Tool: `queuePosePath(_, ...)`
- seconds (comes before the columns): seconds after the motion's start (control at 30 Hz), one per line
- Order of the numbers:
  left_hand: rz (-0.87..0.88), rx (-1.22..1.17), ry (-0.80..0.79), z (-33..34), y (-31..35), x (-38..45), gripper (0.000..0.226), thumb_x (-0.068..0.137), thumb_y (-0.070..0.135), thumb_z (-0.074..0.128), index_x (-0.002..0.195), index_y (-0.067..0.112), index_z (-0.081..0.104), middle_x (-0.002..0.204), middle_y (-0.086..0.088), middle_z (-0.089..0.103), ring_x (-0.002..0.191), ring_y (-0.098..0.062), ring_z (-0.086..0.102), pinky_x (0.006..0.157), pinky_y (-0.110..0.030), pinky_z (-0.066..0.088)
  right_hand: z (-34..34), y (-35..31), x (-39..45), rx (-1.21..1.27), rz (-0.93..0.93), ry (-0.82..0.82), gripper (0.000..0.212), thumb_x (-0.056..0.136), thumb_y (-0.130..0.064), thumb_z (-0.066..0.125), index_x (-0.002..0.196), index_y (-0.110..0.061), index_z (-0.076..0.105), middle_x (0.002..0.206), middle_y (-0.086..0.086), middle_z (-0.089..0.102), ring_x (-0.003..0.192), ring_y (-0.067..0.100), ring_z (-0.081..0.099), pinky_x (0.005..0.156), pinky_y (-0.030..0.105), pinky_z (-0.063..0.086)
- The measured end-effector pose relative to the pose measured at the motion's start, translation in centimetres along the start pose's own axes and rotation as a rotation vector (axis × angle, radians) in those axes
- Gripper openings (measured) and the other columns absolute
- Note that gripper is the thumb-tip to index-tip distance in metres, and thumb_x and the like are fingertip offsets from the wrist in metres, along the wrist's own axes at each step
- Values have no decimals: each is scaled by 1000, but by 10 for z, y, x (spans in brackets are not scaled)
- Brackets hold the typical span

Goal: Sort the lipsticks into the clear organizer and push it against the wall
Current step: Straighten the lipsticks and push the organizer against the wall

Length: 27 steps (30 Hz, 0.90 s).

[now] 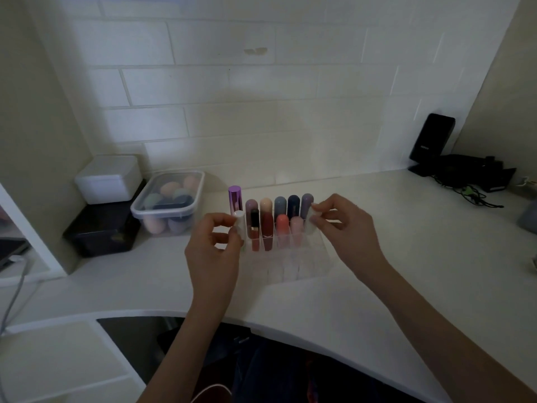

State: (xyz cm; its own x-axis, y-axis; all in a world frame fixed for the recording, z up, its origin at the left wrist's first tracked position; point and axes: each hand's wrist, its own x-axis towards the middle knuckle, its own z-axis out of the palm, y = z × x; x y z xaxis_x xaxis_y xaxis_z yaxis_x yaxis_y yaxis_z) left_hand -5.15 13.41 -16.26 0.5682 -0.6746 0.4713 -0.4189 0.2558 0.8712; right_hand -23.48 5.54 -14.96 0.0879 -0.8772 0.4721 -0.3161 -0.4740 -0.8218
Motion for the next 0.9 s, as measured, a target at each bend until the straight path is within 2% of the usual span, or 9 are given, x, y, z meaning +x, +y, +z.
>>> queuePosePath(0.07,4,8,6,0,-2,0,12,86,12,60,91,23,58,92,6,64,77,-16,67,63,-34,58,1,1,0,-14,-24,-23,8,84,-9,66,80,-14,61,91,-1,68,84,4,65,72,14,54)
queuePosePath(0.23,5,17,51,-3,-7,-1,10,85,15,60,89,23,57,90,12,60,77,-16,64,62,-33,55,4,9,-1,-127,-39,-94,7,87,-14,64,80,-17,63,89,-2,63,87,10,61,71,23,50)
queuePosePath(0.4,-8,73,62,-7,-21,-2,20,83,5,59,96,19,55,95,9,57,77,-9,58,63,-20,43,12,-11,0,-298,-328,18,4,83,-10,66,84,-14,66,86,-5,62,82,5,47,79,22,41)
queuePosePath(0.5,-37,45,18,-7,-23,-4,23,81,3,60,100,16,54,96,6,56,73,-10,55,61,-18,42,31,-38,6,-323,-453,-165,13,85,-12,63,95,-18,69,85,-11,65,81,3,43,82,9,31)
queuePosePath(0.57,-29,37,9,-7,-23,-4,23,81,4,60,98,18,55,91,7,56,67,-10,54,59,-15,42,46,-53,11,-353,-525,-292,20,87,-13,60,103,-22,68,88,-12,66,86,4,44,83,11,33)
queuePosePath(0.6,-24,31,3,-7,-24,-3,23,81,4,59,97,19,55,89,8,57,65,-9,53,57,-13,43,53,-59,14,-377,-550,-346,23,88,-14,59,107,-22,68,92,-8,68,91,9,48,85,19,37)
queuePosePath(0.7,-20,20,-18,-8,-25,-2,21,81,3,59,95,19,55,84,9,57,62,-7,53,55,-12,43,69,-68,22,-508,-551,-478,22,89,-19,59,109,-19,68,103,0,67,102,20,52,91,36,41)
queuePosePath(0.8,-17,23,-25,-8,-26,-1,19,81,1,57,93,16,57,81,7,57,61,-5,53,55,-13,42,74,-66,26,-471,-486,-516,18,87,-20,62,103,-15,70,102,3,64,102,19,52,90,30,39)
queuePosePath(0.9,-20,35,-27,-8,-29,1,20,81,1,57,93,17,59,81,5,57,59,-6,52,55,-13,42,75,-65,25,-402,-407,-492,17,84,-20,65,100,-15,67,92,1,61,91,16,54,82,24,39)
